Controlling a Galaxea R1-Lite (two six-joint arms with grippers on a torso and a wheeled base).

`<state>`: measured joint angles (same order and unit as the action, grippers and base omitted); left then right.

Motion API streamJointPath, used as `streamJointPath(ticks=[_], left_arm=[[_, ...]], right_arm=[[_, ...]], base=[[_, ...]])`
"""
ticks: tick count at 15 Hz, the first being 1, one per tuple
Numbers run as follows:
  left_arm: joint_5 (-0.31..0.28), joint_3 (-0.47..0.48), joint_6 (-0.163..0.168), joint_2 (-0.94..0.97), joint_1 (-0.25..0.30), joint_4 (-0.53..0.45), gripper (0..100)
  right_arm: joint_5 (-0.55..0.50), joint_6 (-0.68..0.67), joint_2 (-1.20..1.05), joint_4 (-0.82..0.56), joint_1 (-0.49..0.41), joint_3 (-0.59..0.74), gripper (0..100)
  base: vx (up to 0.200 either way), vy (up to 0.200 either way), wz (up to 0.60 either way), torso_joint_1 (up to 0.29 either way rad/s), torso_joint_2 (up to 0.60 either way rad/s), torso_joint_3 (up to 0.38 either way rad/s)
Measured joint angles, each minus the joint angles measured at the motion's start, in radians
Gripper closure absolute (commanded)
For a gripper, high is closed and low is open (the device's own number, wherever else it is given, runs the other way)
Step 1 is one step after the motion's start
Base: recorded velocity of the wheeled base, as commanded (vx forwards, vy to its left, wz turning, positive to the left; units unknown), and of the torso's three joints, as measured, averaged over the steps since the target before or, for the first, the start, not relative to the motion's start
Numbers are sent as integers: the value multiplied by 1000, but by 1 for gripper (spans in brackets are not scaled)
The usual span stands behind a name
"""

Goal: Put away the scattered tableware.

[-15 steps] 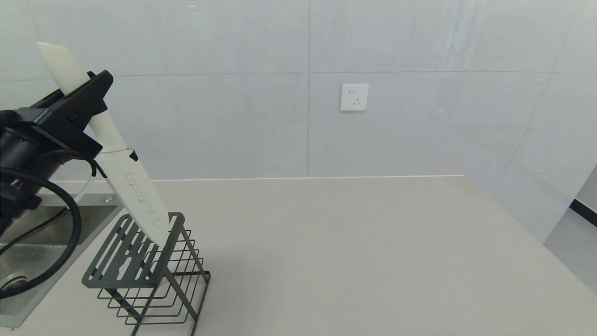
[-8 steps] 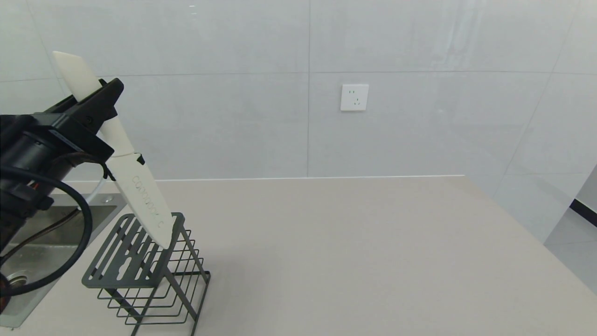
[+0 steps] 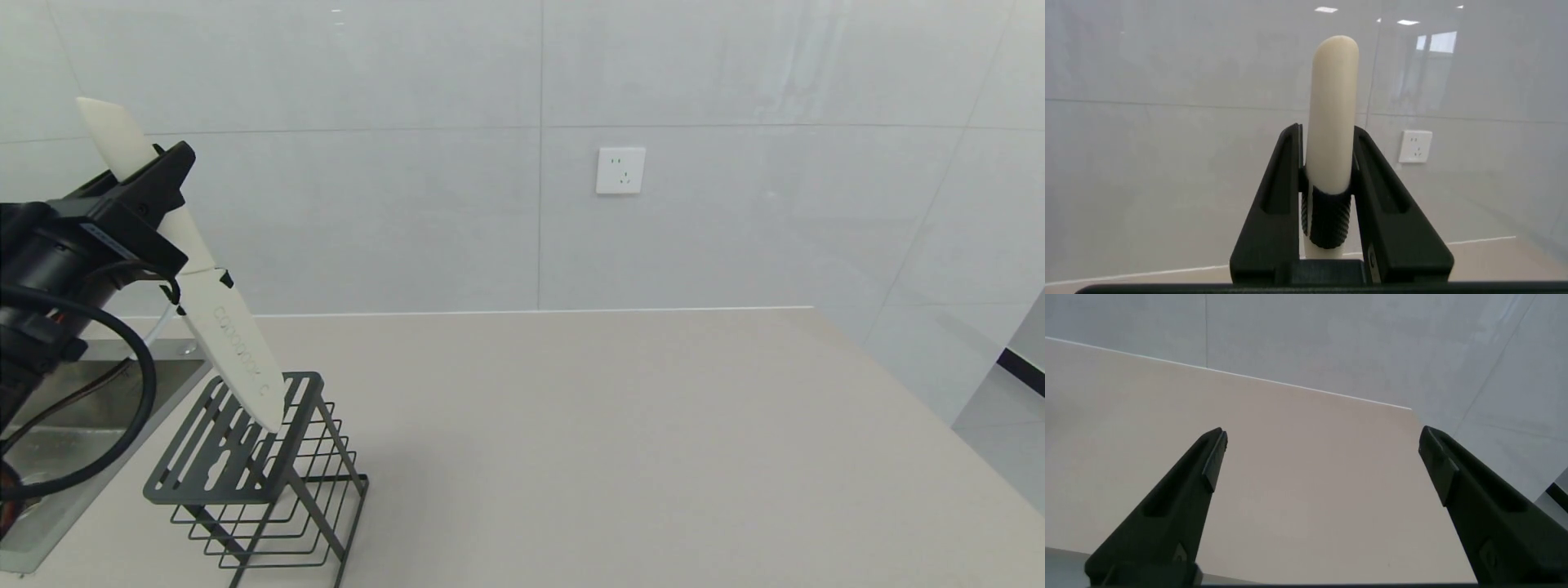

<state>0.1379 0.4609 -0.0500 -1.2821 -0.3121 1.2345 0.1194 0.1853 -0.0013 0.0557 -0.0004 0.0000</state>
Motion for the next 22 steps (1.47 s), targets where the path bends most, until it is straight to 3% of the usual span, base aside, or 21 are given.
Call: streamJointPath(ticks=[5,15,18,22], left_arm=[[2,-13,-3,-19,22,-1,100],[1,-13,-3,-44,16,2,100],[1,-14,5,-44,16,2,100],[4,-16,39,-49,16,7,100]], right_arm=[[0,0,0,1,0,0,0],[0,0,0,1,-1,0,0],[0,0,0,1,-1,0,0],[0,0,0,1,-1,0,0]], base=[[0,0,0,0,0,0],[0,0,0,0,0,0],[0,0,0,0,0,0],[0,0,0,0,0,0]])
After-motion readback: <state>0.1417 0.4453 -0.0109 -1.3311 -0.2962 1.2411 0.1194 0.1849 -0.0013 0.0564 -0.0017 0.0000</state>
